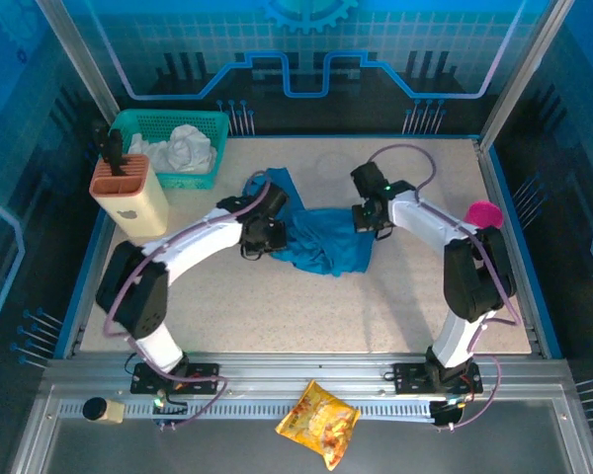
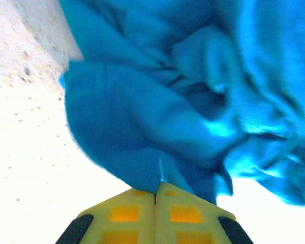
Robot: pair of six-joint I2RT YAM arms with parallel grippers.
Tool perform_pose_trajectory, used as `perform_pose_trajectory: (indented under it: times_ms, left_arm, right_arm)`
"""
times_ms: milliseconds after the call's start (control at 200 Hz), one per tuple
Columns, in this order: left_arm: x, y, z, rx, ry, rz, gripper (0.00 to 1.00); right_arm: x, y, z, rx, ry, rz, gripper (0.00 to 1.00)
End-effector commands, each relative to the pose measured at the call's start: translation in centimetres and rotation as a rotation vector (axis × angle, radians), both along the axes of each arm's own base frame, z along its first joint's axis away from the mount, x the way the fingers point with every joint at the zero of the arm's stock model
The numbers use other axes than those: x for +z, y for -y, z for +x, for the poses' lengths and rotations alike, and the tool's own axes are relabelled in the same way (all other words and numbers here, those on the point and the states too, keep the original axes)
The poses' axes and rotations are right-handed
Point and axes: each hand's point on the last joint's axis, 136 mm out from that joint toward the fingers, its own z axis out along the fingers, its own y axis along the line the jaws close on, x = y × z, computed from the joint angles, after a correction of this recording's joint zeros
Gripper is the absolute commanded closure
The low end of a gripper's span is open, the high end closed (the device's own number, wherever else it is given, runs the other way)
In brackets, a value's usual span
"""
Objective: Fold and stack the t-shirts
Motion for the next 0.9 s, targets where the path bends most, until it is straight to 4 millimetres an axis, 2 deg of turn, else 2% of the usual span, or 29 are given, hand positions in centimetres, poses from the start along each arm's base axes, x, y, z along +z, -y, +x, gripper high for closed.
perform_pose_trajectory:
  times_ms: [0, 80, 170, 360, 521, 616, 711, 796, 896]
  left_arm:
    - [5.9, -1.0, -1.0, -0.061, 0.083, -0.015, 1.00]
    - [7.7, -0.8, -2.2, -0.098, 0.088, -0.054, 1.00]
    - [8.6, 0.3, -3.9, -0.151, 0.068, -0.125, 1.00]
    - [7.5, 3.2, -8.0, -0.305, -0.032, -0.166, 1.00]
    - [6.7, 7.5, -11.1, -0.493, -0.100, -0.226, 1.00]
    - [7.4, 9.8, -12.2, -0.577, -0.098, -0.279, 1.00]
    - [8.5, 10.7, -12.7, -0.625, -0.070, -0.292, 1.00]
    - [9.6, 9.8, -12.0, -0.609, -0.013, -0.245, 1.00]
    - [12.1, 7.2, -10.5, -0.552, 0.102, -0.148, 1.00]
  right_arm:
    - [4.1, 2.7, 3.1, -0.028, 0.099, -0.015, 1.00]
    - [5.6, 4.3, 5.3, -0.064, 0.145, -0.029, 1.00]
    - [6.8, 5.9, 7.7, -0.107, 0.187, -0.050, 1.00]
    - [7.7, 8.4, 12.8, -0.180, 0.239, -0.106, 1.00]
    - [7.1, 10.1, 15.9, -0.249, 0.246, -0.159, 1.00]
    - [6.4, 11.6, 16.7, -0.309, 0.234, -0.188, 1.00]
    - [5.6, 12.9, 16.6, -0.368, 0.204, -0.198, 1.00]
    - [4.8, 13.4, 16.0, -0.388, 0.182, -0.195, 1.00]
    - [3.5, 13.8, 15.0, -0.384, 0.156, -0.209, 1.00]
